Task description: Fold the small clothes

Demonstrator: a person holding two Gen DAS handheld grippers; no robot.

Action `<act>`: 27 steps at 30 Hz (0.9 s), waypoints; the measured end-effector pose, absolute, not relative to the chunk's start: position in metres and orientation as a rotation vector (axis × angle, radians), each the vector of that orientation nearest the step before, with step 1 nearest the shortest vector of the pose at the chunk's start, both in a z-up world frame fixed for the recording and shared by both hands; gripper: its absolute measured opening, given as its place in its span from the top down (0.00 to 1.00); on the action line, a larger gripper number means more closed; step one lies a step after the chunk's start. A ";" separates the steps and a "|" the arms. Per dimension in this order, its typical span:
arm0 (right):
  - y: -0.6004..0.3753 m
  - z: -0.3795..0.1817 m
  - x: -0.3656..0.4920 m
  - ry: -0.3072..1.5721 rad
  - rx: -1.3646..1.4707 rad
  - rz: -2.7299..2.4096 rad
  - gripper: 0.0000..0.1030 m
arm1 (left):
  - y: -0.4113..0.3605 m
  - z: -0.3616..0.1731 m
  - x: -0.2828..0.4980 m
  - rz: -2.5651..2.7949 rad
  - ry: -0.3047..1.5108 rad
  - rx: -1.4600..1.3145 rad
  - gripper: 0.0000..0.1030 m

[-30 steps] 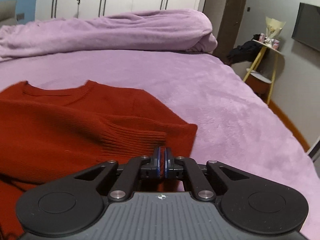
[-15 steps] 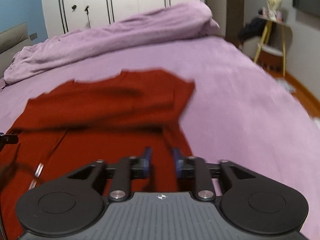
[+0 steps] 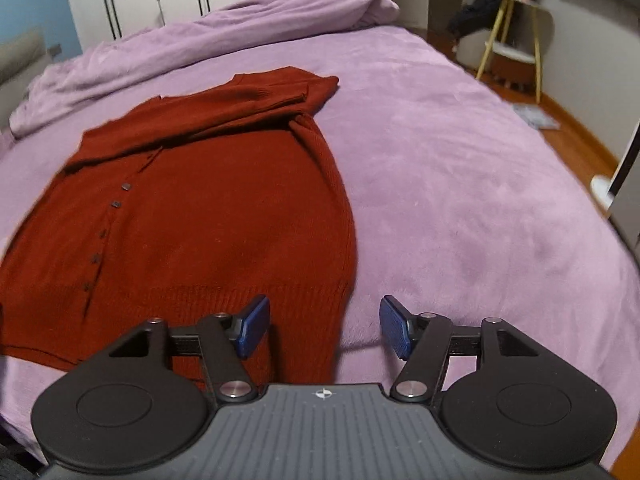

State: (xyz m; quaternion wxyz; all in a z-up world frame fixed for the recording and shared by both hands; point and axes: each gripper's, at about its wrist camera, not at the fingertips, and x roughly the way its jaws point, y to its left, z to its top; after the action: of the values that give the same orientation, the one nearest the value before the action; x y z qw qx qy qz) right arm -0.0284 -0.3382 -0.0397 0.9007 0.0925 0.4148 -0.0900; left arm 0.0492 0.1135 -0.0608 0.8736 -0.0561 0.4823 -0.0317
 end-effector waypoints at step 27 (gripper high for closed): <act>-0.381 -0.070 -0.021 0.961 0.709 -0.006 0.95 | 0.145 -0.087 0.064 -0.289 1.156 -0.481 0.91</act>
State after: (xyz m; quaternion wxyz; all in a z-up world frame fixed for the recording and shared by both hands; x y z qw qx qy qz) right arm -0.0207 -0.3811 -0.0701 0.8269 0.3340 0.4523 -0.0026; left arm 0.0637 0.1450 -0.0871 0.8005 -0.2244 0.5392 -0.1347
